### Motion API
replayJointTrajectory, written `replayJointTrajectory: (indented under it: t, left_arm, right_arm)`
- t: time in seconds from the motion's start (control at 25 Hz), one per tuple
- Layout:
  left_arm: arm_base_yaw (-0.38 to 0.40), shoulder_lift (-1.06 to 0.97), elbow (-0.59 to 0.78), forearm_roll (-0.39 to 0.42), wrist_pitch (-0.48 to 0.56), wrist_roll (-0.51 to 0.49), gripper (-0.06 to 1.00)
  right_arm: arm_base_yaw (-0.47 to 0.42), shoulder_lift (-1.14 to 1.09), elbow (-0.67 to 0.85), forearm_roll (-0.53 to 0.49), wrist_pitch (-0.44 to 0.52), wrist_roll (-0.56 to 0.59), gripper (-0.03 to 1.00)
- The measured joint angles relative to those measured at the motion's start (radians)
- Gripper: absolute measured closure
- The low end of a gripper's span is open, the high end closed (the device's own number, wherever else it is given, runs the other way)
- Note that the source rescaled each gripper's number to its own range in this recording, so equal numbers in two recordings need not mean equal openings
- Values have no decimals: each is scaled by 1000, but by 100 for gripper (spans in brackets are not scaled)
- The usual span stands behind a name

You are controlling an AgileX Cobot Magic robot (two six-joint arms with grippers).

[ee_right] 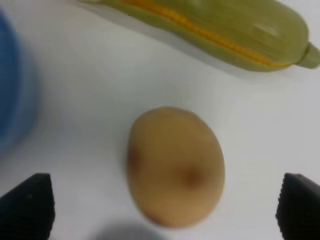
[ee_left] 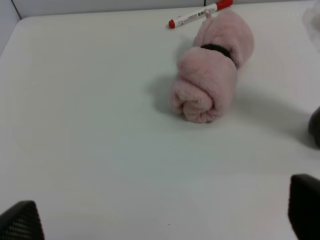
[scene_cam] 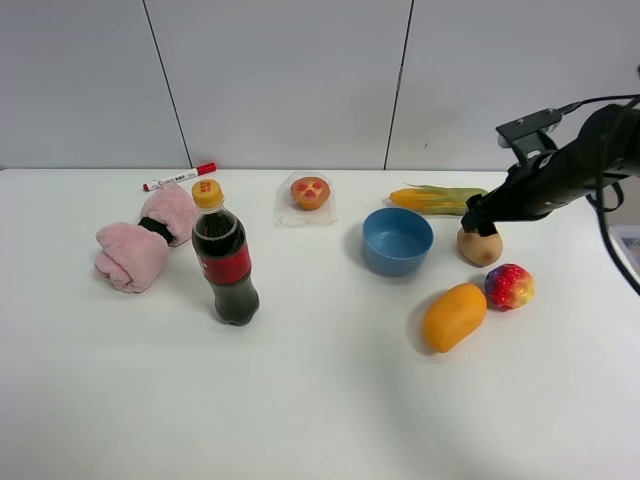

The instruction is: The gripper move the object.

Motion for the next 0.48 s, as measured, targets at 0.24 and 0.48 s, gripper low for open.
replayJointTrajectory:
  t: [0.24, 0.48]
  left_arm:
    - [0, 0, 0, 0, 0, 0, -6]
    - [0, 0, 0, 0, 0, 0, -6]
  right_arm:
    - [0, -259, 0, 2, 333, 55, 15]
    - [-5, -469, 0, -73, 578, 210, 15]
